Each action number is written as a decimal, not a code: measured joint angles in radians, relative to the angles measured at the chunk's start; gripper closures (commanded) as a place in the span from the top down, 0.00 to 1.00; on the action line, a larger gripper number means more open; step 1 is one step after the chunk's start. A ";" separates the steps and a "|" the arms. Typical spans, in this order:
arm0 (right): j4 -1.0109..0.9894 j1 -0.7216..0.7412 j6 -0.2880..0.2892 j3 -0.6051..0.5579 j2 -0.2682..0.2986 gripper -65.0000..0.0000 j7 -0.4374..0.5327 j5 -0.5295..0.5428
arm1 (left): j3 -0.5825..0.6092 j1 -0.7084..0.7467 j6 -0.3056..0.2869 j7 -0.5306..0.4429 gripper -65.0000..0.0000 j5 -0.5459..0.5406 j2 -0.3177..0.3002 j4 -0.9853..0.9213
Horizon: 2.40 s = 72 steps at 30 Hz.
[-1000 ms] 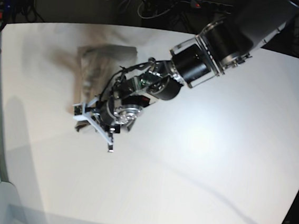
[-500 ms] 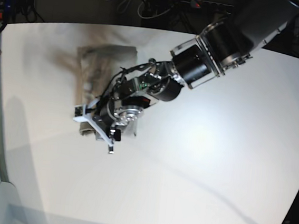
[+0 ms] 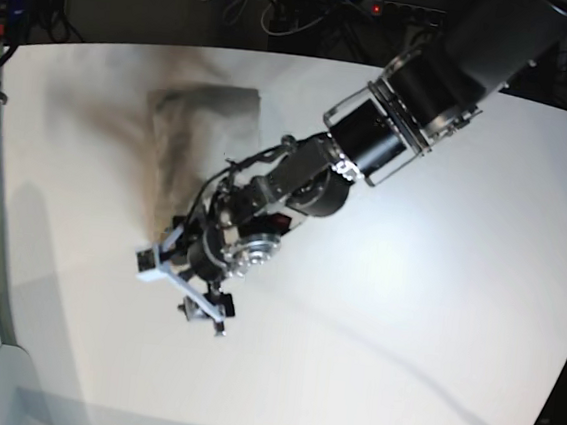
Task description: Layout the t-shirt on the table in an organized manner, then fold the t-shirt properly
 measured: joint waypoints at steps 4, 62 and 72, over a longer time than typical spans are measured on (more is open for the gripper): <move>0.000 0.000 0.000 -0.049 0.006 0.53 0.004 0.000 | -0.058 -0.002 0.000 0.006 0.63 0.000 -0.026 0.061; -0.134 -0.151 0.000 -0.269 -0.155 0.42 0.270 0.001 | -1.367 1.068 -0.466 0.265 0.00 -0.050 0.049 0.934; -0.134 -0.294 0.000 -0.159 -0.085 0.05 0.267 -0.002 | -1.366 1.249 -0.461 0.264 0.00 -0.291 0.044 0.935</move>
